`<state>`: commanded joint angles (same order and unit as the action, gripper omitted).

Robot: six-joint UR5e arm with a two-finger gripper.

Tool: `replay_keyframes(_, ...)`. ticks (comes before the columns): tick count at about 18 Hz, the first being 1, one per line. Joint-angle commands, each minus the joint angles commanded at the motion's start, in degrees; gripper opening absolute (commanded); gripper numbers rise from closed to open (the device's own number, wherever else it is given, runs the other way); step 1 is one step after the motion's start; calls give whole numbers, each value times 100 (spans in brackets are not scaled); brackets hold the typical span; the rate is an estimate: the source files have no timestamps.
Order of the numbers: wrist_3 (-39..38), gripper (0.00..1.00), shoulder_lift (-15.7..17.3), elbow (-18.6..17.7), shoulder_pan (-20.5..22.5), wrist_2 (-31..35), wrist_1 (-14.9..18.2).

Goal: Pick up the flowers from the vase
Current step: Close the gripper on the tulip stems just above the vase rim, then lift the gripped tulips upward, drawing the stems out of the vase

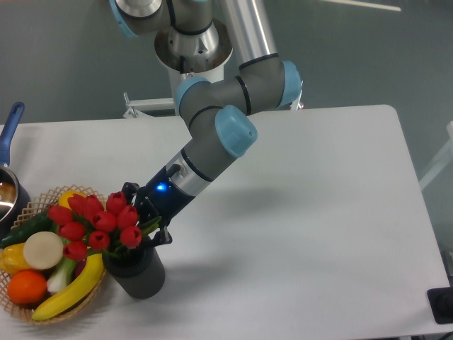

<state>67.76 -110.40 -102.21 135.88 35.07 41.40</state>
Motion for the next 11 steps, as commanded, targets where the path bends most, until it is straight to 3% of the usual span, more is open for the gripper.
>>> replay_keyframes(6, -280, 37, 290, -35, 193, -465, 9)
replay_keyframes(11, -641, 37, 501, -44, 246, -492, 9)
